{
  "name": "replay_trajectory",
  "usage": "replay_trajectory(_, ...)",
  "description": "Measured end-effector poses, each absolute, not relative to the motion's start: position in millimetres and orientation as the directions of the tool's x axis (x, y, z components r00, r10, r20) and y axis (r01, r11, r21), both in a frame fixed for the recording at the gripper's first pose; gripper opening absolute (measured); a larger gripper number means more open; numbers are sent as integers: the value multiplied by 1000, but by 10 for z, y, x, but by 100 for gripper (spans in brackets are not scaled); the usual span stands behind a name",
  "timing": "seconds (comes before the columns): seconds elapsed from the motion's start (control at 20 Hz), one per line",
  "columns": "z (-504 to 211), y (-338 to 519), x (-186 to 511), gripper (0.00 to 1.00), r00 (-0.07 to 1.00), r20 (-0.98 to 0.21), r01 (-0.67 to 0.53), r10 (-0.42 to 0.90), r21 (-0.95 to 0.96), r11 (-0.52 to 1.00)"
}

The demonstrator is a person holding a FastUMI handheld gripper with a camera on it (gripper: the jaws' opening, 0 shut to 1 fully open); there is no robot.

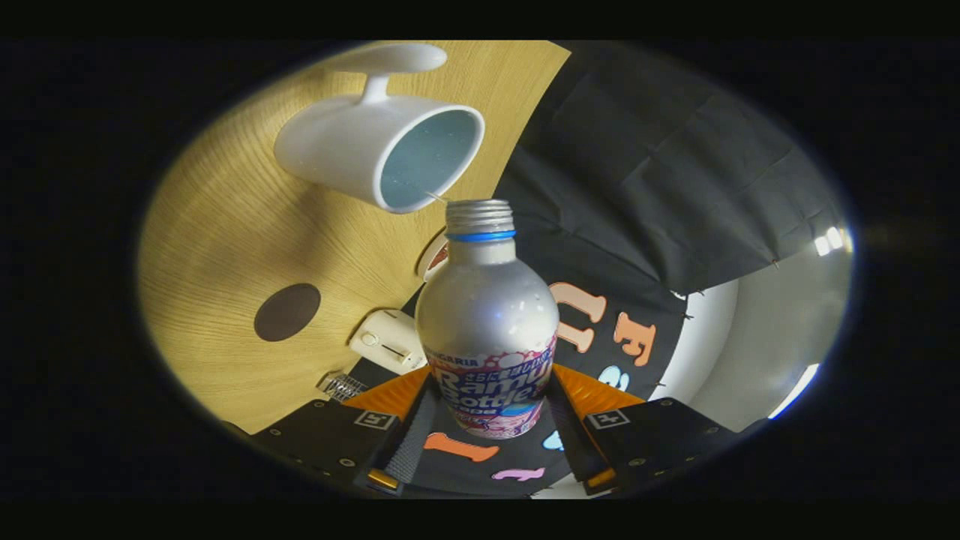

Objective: Take the bottle from table, then pour the juice into the cup, finally place the bottle on the coaster

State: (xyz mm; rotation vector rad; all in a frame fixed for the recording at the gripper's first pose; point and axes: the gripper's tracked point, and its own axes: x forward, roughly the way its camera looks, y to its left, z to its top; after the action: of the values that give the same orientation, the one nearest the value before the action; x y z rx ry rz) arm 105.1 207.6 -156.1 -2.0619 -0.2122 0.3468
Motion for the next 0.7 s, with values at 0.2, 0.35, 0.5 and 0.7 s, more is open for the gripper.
replay_trajectory(0.2, -1677, 2041, 1012, 77, 941, -191, -59, 278, -904, -423)
replay_trajectory(0.35, -1827, 1980, 996, 77, 936, -246, -160, 251, -934, -319)
replay_trajectory(0.5, -1870, 1934, 990, 77, 932, -272, -224, 241, -952, -209)
replay_trajectory(0.7, -2085, 1839, 953, 77, 905, -359, -380, 229, -924, 52)
